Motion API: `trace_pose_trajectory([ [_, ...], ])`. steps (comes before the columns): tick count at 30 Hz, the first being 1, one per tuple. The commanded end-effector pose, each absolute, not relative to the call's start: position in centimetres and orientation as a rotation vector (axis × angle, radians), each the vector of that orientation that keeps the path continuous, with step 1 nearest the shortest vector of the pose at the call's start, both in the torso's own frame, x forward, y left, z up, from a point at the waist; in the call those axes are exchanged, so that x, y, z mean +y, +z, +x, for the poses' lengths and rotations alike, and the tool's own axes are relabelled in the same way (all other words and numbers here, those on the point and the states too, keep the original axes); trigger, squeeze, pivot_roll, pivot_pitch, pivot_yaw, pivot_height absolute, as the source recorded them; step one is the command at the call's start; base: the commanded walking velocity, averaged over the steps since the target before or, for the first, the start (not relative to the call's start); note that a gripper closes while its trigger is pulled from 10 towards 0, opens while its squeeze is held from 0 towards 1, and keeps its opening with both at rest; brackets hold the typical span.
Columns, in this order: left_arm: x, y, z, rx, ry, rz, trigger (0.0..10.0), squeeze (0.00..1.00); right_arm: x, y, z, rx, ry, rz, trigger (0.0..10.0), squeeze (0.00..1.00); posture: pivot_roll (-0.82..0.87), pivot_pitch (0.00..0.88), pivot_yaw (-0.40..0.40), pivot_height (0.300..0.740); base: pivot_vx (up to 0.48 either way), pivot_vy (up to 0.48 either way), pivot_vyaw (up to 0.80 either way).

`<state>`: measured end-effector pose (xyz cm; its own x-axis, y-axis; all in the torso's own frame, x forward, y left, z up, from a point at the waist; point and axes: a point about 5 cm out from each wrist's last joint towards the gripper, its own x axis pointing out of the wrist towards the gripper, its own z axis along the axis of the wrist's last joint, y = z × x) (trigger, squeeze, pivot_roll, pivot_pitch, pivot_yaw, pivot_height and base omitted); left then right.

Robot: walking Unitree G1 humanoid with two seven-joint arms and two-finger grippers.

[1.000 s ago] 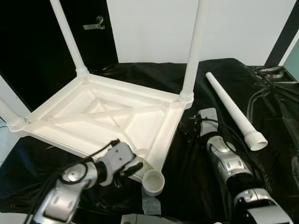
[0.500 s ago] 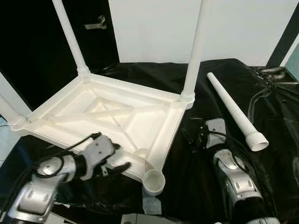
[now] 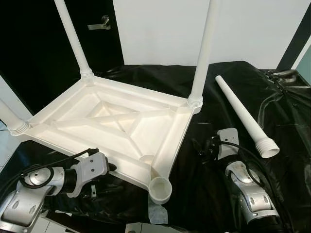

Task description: Building children table

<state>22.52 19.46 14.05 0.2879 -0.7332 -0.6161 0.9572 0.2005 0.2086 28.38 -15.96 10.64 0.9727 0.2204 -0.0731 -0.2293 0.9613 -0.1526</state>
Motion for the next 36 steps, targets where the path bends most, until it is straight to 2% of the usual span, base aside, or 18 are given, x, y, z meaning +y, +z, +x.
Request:
trace_pose_trajectory([
  [1,18.9,13.9,22.2,0.428,-1.273,0.62,10.0,0.0,-16.2,10.6,28.3,0.065,0.22,-0.16,10.0,0.0,0.06,0.0,0.021,0.74,0.0,0.0,0.0],
  [4,18.0,13.5,22.1,0.43,-1.302,0.622,10.0,0.0,-16.2,10.7,28.2,0.071,0.218,-0.161,10.0,0.0,0.07,0.0,0.016,0.74,0.0,0.0,0.0],
  [5,17.7,13.0,22.1,0.449,-1.299,0.624,7.1,0.0,-16.2,10.7,28.1,0.075,0.221,-0.161,10.0,0.0,0.07,0.0,0.016,0.74,0.0,0.0,0.0],
  [6,17.7,13.0,22.1,0.449,-1.299,0.624,7.1,0.0,-16.2,10.7,28.1,0.075,0.221,-0.161,10.0,0.0,0.07,0.0,0.016,0.74,0.0,0.0,0.0],
  [7,17.6,12.6,22.2,0.463,-1.294,0.626,4.8,0.0,-16.2,10.8,28.1,0.077,0.223,-0.162,10.0,0.0,0.07,0.0,0.016,0.74,0.0,0.0,0.0],
  [8,17.6,12.2,22.1,0.488,-1.294,0.631,4.7,0.0,-16.2,10.8,28.1,0.077,0.224,-0.163,10.0,0.0,0.07,0.0,0.018,0.74,0.0,0.0,0.0],
  [9,17.8,11.8,22.0,0.51,-1.295,0.642,3.5,0.0,-16.3,10.9,28.1,0.077,0.222,-0.166,10.0,0.0,0.07,0.0,0.017,0.74,0.0,0.0,0.0],
  [13,18.1,11.4,21.9,0.539,-1.294,0.656,4.0,0.0,-16.5,11.0,28.2,0.078,0.217,-0.169,10.0,0.0,0.07,0.0,0.016,0.74,0.0,0.0,0.0],
  [14,18.4,11.1,21.8,0.562,-1.3,0.69,10.0,0.0,-16.6,11.0,28.1,0.081,0.215,-0.173,10.0,0.0,0.06,0.0,0.016,0.74,0.0,0.0,0.0],
  [25,18.7,11.1,22.0,0.58,-1.312,0.711,10.0,0.0,-16.7,11.1,27.9,0.087,0.212,-0.174,10.0,0.0,0.05,0.0,0.031,0.74,0.0,0.0,0.0],
  [28,18.6,11.7,22.8,0.538,-1.286,0.713,10.0,0.0,-16.9,11.0,27.7,0.09,0.202,-0.175,10.0,0.0,0.05,0.0,0.042,0.74,0.0,0.0,0.0],
  [29,18.6,12.1,23.3,0.527,-1.27,0.71,10.0,0.45,-17.0,11.0,27.6,0.091,0.196,-0.174,10.0,0.0,0.05,0.0,0.047,0.74,0.0,0.0,0.0],
  [30,18.6,12.3,23.7,0.513,-1.256,0.727,10.0,1.0,-17.0,11.0,27.6,0.09,0.192,-0.173,10.0,0.0,0.05,0.0,0.051,0.74,0.0,0.0,0.0],
  [33,18.6,12.4,24.1,0.506,-1.243,0.746,10.0,1.0,-16.9,11.0,27.6,0.09,0.191,-0.172,10.0,0.0,0.05,0.0,0.053,0.74,0.0,0.0,0.0],
  [34,18.6,12.3,24.4,0.509,-1.234,0.77,10.0,0.87,-16.8,11.0,27.5,0.089,0.191,-0.169,10.0,0.0,0.05,0.0,0.057,0.74,0.0,0.0,0.0],
  [35,18.6,12.3,24.4,0.509,-1.234,0.77,10.0,0.87,-16.8,11.0,27.5,0.089,0.191,-0.169,10.0,0.0,0.05,0.0,0.057,0.74,0.0,0.0,0.0],
  [36,18.7,12.2,24.4,0.519,-1.24,0.803,10.0,0.0,-16.7,11.0,27.5,0.088,0.192,-0.166,10.0,0.0,0.05,0.0,0.063,0.74,0.0,0.0,0.0],
])
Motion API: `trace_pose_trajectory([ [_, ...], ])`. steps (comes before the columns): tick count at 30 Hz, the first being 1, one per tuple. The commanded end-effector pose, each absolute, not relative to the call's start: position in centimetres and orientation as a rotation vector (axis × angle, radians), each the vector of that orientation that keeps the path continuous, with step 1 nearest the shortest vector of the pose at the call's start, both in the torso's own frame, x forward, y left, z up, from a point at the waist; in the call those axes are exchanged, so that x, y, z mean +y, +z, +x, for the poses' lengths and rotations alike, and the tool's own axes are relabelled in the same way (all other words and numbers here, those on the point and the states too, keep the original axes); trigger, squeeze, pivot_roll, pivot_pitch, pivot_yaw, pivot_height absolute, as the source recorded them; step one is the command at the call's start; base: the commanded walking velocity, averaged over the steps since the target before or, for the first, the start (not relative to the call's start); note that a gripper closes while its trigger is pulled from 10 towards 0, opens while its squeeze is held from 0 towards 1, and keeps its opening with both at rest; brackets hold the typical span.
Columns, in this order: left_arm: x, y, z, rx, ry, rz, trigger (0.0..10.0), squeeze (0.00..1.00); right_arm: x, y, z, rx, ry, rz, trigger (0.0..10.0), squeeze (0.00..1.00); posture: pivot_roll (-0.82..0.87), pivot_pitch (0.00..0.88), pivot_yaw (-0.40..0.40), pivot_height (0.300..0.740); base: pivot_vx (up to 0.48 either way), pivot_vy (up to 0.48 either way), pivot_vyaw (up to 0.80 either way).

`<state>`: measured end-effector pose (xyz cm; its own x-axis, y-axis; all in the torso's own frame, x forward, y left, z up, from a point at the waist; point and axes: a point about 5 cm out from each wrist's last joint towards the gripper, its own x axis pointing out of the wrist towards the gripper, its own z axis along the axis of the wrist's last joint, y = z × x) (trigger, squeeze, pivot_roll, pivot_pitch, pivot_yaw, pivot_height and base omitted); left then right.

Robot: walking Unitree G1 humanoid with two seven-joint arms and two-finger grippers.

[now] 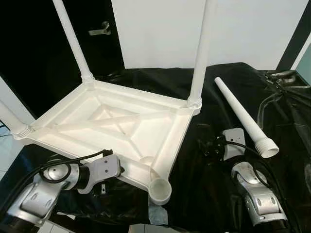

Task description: Building children table

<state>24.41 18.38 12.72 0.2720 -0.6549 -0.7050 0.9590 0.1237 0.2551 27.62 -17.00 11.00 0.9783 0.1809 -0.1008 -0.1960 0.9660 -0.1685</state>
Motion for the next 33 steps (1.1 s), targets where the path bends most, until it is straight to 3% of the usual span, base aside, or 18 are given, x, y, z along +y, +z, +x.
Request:
trace_pose_trajectory([
  [1,18.7,12.2,24.4,0.519,-1.24,0.803,10.0,0.0,-16.7,11.0,27.5,0.088,0.192,-0.166,10.0,0.0,0.05,0.0,0.063,0.74,0.0,0.0,0.0],
  [9,19.2,11.4,24.7,0.592,-1.261,0.87,10.0,0.0,-16.4,11.0,27.4,0.087,0.188,-0.158,10.0,0.0,0.05,0.006,0.083,0.74,0.0,0.0,0.0],
  [10,19.2,11.2,24.9,0.615,-1.256,0.854,8.9,0.0,-16.4,11.0,27.3,0.087,0.186,-0.158,10.0,0.0,0.05,0.008,0.092,0.74,0.0,0.0,0.0],
  [11,19.3,11.1,25.1,0.633,-1.245,0.839,4.4,0.0,-16.4,11.0,27.3,0.087,0.185,-0.159,10.0,0.0,0.05,0.009,0.097,0.74,0.0,0.0,0.0],
  [13,19.3,11.1,25.1,0.633,-1.245,0.839,4.4,0.0,-16.4,11.0,27.3,0.087,0.185,-0.159,10.0,0.0,0.05,0.009,0.097,0.74,0.0,0.0,0.0],
  [14,19.4,11.1,25.2,0.644,-1.235,0.835,1.2,0.0,-16.4,10.9,27.2,0.087,0.183,-0.159,10.0,0.0,0.04,0.009,0.099,0.74,0.0,0.0,0.0],
  [15,19.4,11.1,25.2,0.644,-1.235,0.835,1.2,0.0,-16.4,10.9,27.2,0.087,0.183,-0.159,10.0,0.0,0.04,0.009,0.099,0.74,0.0,0.0,0.0],
  [16,19.5,11.1,25.4,0.649,-1.222,0.829,0.0,0.0,-16.4,10.9,27.1,0.088,0.18,-0.158,10.0,0.0,0.04,0.01,0.101,0.74,0.0,0.0,0.0],
  [33,19.6,10.5,23.4,0.645,-1.045,0.705,0.0,0.0,-16.2,10.9,27.1,0.087,0.185,-0.149,10.0,0.0,0.07,0.006,0.067,0.74,0.0,0.0,0.0],
])
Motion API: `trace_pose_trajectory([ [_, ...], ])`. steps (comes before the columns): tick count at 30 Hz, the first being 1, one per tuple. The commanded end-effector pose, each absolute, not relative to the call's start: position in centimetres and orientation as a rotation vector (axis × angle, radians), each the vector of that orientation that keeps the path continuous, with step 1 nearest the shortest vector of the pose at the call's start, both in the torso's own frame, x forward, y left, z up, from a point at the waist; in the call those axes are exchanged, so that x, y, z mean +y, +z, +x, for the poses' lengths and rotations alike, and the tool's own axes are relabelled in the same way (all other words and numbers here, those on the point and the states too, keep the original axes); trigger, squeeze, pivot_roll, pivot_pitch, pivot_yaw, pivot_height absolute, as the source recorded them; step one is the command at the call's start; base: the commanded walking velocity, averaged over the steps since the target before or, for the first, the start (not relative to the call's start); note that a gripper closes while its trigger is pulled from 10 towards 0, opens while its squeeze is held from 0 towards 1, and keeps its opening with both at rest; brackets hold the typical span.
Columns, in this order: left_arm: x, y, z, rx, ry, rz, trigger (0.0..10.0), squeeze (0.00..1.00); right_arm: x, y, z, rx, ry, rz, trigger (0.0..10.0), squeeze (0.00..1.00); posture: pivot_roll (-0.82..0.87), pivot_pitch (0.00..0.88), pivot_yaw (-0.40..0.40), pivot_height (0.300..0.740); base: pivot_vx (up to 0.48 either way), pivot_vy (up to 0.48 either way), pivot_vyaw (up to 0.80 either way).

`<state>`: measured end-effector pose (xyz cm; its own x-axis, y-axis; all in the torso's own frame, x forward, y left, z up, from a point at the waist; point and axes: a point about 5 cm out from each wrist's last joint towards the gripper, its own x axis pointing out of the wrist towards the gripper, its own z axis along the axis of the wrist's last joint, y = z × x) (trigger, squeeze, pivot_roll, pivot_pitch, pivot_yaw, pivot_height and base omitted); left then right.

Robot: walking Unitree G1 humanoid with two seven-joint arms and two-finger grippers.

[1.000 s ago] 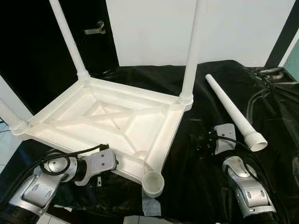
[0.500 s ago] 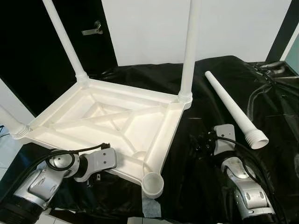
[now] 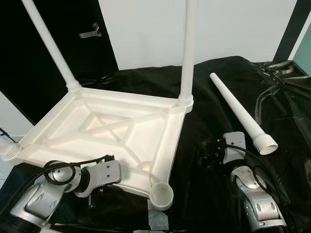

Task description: Building children table

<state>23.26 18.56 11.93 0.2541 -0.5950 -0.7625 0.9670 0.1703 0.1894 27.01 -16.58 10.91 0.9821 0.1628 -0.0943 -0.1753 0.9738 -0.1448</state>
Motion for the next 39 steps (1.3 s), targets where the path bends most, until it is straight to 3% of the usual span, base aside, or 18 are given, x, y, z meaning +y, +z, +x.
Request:
trace_pose_trajectory([
  [1,19.5,10.5,23.3,0.644,-1.008,0.691,0.0,0.0,-16.2,11.0,27.2,0.082,0.191,-0.151,10.0,0.0,0.08,0.003,0.058,0.74,0.0,0.0,0.0],
  [22,17.4,11.7,21.6,0.593,-0.766,0.603,0.0,0.0,-16.2,11.2,27.7,0.08,0.221,-0.176,10.0,0.0,0.09,0.0,0.032,0.74,0.0,0.0,0.0],
  [23,17.3,11.7,21.7,0.591,-0.753,0.603,8.6,0.0,-16.3,11.3,27.7,0.078,0.219,-0.176,10.0,0.0,0.09,0.0,0.03,0.74,0.0,0.0,0.0],
  [24,17.3,11.6,22.0,0.592,-0.741,0.605,10.0,0.06,-16.4,11.4,27.8,0.076,0.217,-0.178,10.0,0.0,0.09,0.0,0.03,0.74,0.0,0.0,0.0],
  [25,17.3,11.6,22.2,0.595,-0.739,0.605,10.0,1.0,-16.6,11.6,27.9,0.072,0.207,-0.179,10.0,0.0,0.09,0.0,0.035,0.74,0.0,0.0,0.0],
  [32,17.2,11.7,22.4,0.589,-0.773,0.601,10.0,1.0,-17.7,12.4,28.3,0.052,0.165,-0.194,10.0,0.0,0.08,0.0,0.04,0.74,0.0,0.0,0.0],
  [33,17.1,11.8,22.4,0.586,-0.788,0.596,10.0,0.62,-18.3,12.8,28.4,0.045,0.134,-0.205,10.0,0.0,0.07,0.0,0.041,0.74,0.0,0.0,0.0],
  [34,17.0,12.1,22.3,0.576,-0.81,0.586,10.0,0.0,-19.1,13.1,28.5,0.042,0.095,-0.212,10.0,0.0,0.07,0.0,0.042,0.74,0.0,0.0,0.0],
  [36,17.0,12.1,22.3,0.576,-0.81,0.586,10.0,0.0,-19.1,13.1,28.5,0.042,0.095,-0.212,10.0,0.0,0.07,0.0,0.042,0.74,0.0,0.0,0.0],
  [39,16.6,13.4,22.4,0.509,-0.873,0.527,10.0,0.0,-21.1,13.8,28.7,0.037,-0.006,-0.228,10.0,0.0,0.06,0.0,0.04,0.74,0.0,0.0,0.0],
])
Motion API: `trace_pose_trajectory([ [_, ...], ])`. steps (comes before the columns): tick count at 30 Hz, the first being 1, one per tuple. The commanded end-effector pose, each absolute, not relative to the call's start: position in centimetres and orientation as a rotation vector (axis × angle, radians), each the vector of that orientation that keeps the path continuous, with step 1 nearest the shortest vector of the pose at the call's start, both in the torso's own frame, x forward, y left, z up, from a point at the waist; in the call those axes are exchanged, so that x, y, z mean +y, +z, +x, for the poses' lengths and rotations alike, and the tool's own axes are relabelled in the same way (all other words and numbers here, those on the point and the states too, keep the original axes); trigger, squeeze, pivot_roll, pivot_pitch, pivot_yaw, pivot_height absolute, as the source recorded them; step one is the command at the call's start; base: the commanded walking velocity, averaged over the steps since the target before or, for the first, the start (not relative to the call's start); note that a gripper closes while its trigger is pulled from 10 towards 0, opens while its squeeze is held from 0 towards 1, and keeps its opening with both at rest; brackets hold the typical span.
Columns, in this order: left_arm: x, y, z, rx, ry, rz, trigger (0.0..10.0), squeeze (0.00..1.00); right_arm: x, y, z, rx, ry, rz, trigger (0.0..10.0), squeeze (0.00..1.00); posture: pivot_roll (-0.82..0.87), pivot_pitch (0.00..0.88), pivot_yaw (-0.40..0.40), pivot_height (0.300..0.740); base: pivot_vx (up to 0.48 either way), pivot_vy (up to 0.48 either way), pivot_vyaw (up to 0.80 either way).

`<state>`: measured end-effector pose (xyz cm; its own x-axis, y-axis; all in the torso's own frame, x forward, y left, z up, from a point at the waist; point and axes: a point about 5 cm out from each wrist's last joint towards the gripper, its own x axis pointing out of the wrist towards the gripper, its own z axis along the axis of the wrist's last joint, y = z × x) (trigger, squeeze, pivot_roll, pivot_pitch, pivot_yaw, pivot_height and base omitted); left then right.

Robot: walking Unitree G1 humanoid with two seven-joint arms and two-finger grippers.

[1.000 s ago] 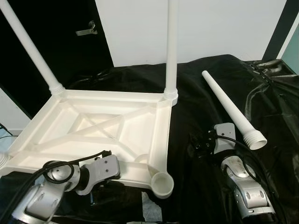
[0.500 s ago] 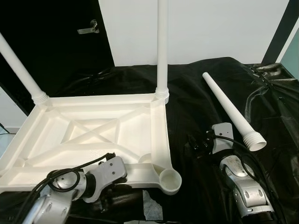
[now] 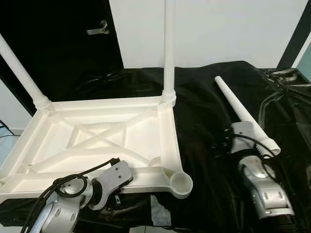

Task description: Building children table

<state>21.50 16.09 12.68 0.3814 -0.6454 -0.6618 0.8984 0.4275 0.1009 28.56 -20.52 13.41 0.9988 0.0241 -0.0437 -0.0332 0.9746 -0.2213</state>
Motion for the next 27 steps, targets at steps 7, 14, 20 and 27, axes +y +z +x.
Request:
trace_pose_trajectory([
  [7,16.3,15.8,23.3,0.374,-0.919,0.466,10.0,0.0,-23.8,15.0,28.6,0.037,-0.1,-0.262,10.0,0.0,0.05,0.005,0.029,0.74,0.0,0.0,0.0],
  [14,16.1,17.5,24.8,0.219,-0.863,0.461,10.0,0.0,-25.7,15.0,27.5,0.082,-0.165,-0.279,10.0,0.0,0.04,0.005,0.028,0.74,0.0,0.0,0.0],
  [20,15.6,18.1,25.8,0.157,-0.86,0.484,10.0,0.0,-26.0,15.1,26.2,0.105,-0.159,-0.28,10.0,0.0,0.02,0.006,0.038,0.74,0.0,0.0,0.0],
  [27,13.9,19.2,27.0,0.07,-0.887,0.485,10.0,0.0,-26.5,14.4,24.9,0.153,-0.135,-0.231,10.0,0.0,0.0,0.009,0.055,0.74,0.0,0.0,0.0],
])
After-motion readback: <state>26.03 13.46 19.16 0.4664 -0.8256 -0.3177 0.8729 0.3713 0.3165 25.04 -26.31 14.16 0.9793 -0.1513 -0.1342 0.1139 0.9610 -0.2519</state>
